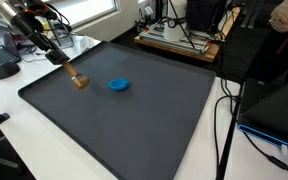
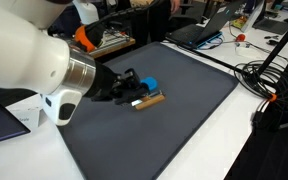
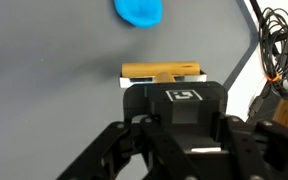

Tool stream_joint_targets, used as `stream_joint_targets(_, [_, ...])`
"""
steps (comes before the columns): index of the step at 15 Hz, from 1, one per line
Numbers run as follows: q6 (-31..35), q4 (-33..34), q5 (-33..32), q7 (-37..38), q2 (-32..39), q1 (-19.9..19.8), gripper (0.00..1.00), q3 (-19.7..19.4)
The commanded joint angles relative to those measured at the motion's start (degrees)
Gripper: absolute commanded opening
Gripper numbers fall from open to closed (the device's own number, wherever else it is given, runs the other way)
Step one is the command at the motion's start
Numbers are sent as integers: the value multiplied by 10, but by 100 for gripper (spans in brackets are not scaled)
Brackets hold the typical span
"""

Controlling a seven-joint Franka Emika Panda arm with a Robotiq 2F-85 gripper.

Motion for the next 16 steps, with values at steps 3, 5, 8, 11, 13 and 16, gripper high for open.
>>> stream_joint_targets(3, [11,-69,25,-117,-27,-47,23,25])
stream_joint_targets(5, [7,-89,22,-153,-36,-58,23,28])
stream_joint_targets(8, [2,-123,20,-203,-51,-75,23,34])
stream_joint_targets(11, [5,-171,15,-246,-76,-86,23,36])
stream_joint_targets(13, [8,-208,14,-272,-100,-92,23,37])
stream_joint_targets(16, [17,-267,15,-296,-143,-99,23,37])
